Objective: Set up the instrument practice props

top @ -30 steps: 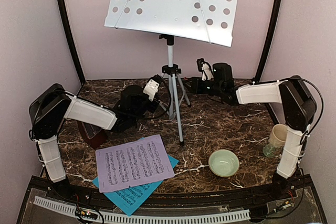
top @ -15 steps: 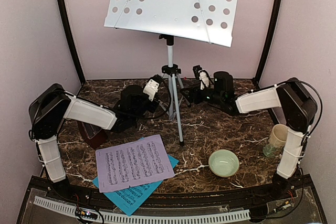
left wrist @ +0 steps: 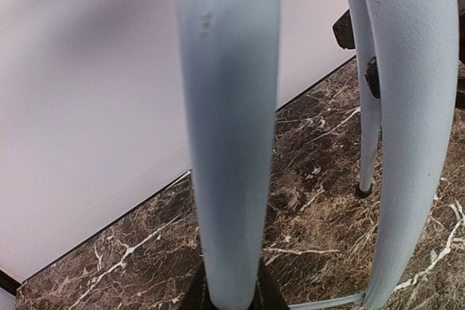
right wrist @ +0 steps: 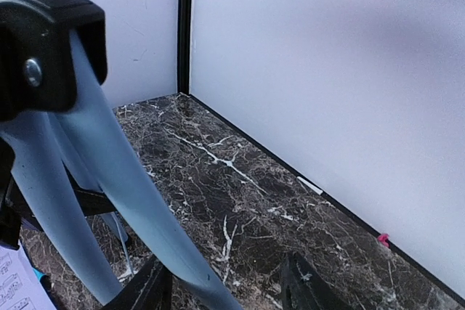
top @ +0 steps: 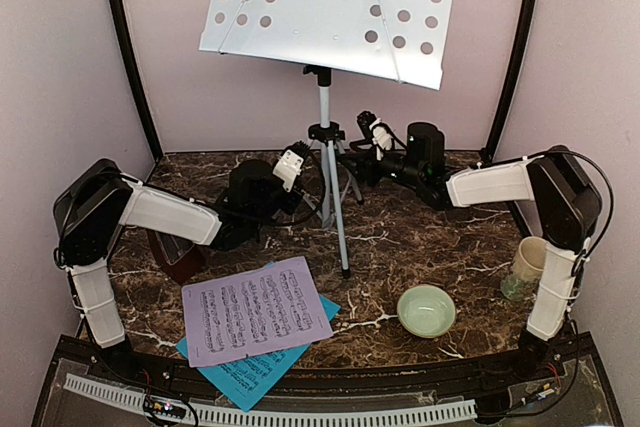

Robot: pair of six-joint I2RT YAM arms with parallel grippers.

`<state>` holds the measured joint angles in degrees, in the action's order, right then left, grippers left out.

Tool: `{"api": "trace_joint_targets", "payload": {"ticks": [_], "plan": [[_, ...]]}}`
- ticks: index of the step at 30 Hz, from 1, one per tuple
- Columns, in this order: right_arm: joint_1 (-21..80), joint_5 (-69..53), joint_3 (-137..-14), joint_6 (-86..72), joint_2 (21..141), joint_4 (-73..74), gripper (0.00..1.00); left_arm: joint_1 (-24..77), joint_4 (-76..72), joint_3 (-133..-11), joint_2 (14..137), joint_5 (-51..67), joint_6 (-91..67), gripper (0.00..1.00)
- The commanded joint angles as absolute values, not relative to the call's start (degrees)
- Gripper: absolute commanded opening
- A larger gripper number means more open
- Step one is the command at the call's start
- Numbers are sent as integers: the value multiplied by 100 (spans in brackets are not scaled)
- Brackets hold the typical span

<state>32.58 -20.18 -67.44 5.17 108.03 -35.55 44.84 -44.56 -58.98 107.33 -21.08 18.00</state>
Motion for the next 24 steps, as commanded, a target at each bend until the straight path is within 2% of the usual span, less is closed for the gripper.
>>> {"api": "trace_joint_targets", "payload": {"ticks": [1, 12, 16, 24], "plan": [[3268, -2168, -6972, 1165, 10931, -3727, 50, 4509, -3774, -5997, 10671, -1620, 1853, 0], [3194, -2104, -7279, 1764, 11105, -3551, 15, 4509, -3731, -5915, 10624, -1620, 1893, 0], [3117, -2091, -7269, 1963, 11072, -3584, 0, 4500, -3747, -5809, 10538, -1725, 1994, 0], [2929, -2045, -7400, 2424, 10961, -3223, 0, 4386, -3733, -5710, 10421, -1880, 2245, 0]]}}
